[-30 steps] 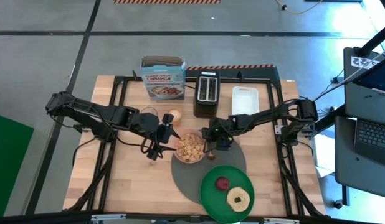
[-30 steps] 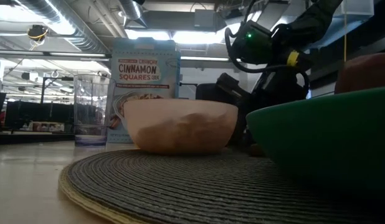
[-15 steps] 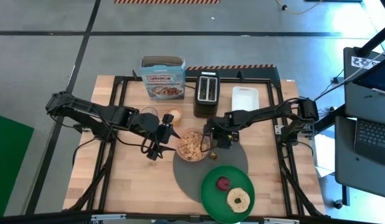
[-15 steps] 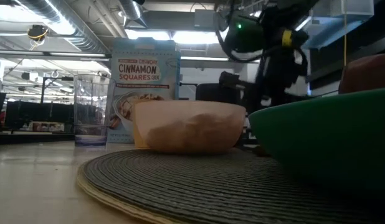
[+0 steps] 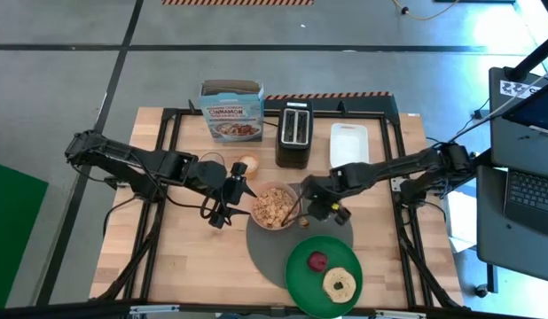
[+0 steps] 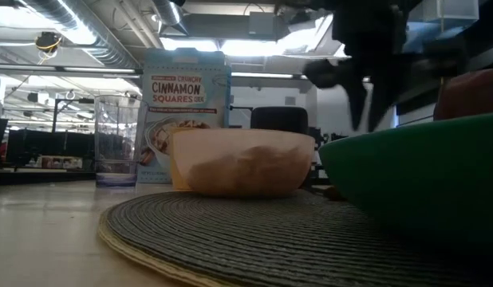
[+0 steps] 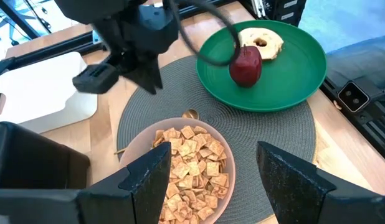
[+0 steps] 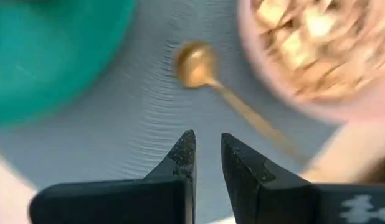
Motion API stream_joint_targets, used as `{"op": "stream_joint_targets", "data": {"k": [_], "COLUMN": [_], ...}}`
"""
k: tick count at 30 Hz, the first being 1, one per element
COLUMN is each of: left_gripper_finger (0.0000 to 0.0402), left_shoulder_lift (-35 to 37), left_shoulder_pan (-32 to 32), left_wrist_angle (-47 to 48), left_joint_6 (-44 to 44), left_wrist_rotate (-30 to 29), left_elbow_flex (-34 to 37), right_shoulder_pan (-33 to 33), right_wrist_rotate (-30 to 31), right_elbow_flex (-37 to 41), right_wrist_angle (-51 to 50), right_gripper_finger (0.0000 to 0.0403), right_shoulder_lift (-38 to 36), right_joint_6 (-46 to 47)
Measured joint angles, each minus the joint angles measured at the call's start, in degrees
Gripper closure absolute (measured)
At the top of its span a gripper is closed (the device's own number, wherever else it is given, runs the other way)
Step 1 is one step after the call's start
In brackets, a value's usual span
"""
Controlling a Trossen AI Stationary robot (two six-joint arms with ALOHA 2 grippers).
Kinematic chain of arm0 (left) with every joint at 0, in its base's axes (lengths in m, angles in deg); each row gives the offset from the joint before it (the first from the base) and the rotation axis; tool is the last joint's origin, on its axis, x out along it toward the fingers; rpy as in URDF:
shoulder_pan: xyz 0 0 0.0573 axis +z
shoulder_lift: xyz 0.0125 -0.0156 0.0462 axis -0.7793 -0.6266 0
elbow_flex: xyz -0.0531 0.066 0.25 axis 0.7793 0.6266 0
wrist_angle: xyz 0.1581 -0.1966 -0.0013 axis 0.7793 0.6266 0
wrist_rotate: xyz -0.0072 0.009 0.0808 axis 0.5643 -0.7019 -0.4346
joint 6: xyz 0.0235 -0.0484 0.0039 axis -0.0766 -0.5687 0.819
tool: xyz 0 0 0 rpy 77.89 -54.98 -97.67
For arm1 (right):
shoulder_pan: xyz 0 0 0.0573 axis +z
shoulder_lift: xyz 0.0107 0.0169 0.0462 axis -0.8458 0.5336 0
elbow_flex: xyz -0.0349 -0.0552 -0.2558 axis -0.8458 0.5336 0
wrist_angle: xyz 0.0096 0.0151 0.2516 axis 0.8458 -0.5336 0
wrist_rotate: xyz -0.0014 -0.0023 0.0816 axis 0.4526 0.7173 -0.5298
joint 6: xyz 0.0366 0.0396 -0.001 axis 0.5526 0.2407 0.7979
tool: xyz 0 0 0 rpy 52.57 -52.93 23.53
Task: Arrange a breakfast setting
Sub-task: Adjust the green plate on the gray table mat
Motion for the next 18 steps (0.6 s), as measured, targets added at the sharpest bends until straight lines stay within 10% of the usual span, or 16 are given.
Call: {"op": "stream_joint_targets", "data": {"k": [6,18], "left_gripper_finger": [0.0171,0.0171], "left_shoulder_lift": [0.0,0.0], "left_shoulder_pan": [0.0,-0.1], "left_wrist_angle": [0.1,0.7], "left_joint_6": [-0.7,-2.0], "left_wrist_rotate": [0.0,0.0], "left_elbow_flex": [0.0,0.0], "right_shoulder_pan": [1.3,4.6], "right_wrist_rotate": [-13.9,-13.6], "right_elbow_flex": [3.9,15.7], "right_wrist_angle": [2.1,20.0], "right_gripper_finger": [0.0352,0.0351], "right_shoulder_lift": [-1.3,-1.8], "right_joint_6": [22.6,39.4]}}
